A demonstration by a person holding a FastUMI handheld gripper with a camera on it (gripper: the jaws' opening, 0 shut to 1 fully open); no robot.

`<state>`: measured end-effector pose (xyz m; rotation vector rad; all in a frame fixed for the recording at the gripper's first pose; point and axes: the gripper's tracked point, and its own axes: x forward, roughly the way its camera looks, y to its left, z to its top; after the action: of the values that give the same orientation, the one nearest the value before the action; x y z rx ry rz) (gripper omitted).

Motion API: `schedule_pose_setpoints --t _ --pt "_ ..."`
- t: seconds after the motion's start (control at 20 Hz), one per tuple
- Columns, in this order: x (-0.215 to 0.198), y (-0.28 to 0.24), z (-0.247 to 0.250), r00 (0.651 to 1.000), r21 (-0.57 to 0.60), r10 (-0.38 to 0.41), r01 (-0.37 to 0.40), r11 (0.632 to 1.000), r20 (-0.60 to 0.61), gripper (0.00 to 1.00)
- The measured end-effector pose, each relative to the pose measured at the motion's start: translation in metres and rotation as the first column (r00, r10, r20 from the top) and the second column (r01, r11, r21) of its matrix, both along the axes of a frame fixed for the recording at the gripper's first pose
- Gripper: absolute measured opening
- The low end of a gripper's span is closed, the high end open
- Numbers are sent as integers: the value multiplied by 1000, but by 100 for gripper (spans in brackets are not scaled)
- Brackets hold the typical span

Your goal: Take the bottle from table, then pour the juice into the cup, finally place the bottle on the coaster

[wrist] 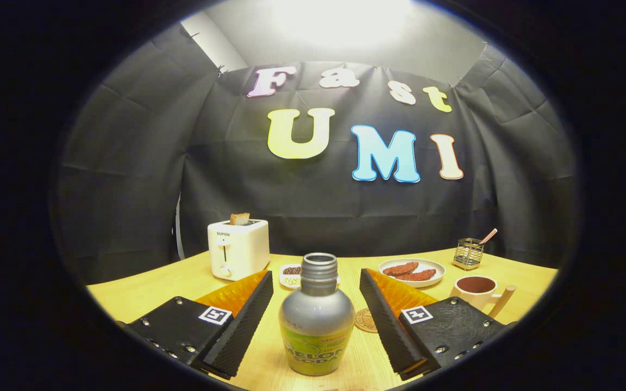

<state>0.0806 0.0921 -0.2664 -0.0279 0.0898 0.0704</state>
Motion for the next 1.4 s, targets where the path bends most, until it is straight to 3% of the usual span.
schedule_pose_setpoints --t 0.45,0.55,0.85,1.15,1.4 --pt "3 6 -29 999 -32 34 -35 999 -31 97" --pt "2 5 -30 999 -31 34 -36 999 -38 82" --pt "-5 -23 -13 998 -64 -48 45 997 -46 79" --pt "5 -54 16 996 114 -84 86 990 -27 79" --pt "17 -80 22 994 318 -100 106 942 -36 79"
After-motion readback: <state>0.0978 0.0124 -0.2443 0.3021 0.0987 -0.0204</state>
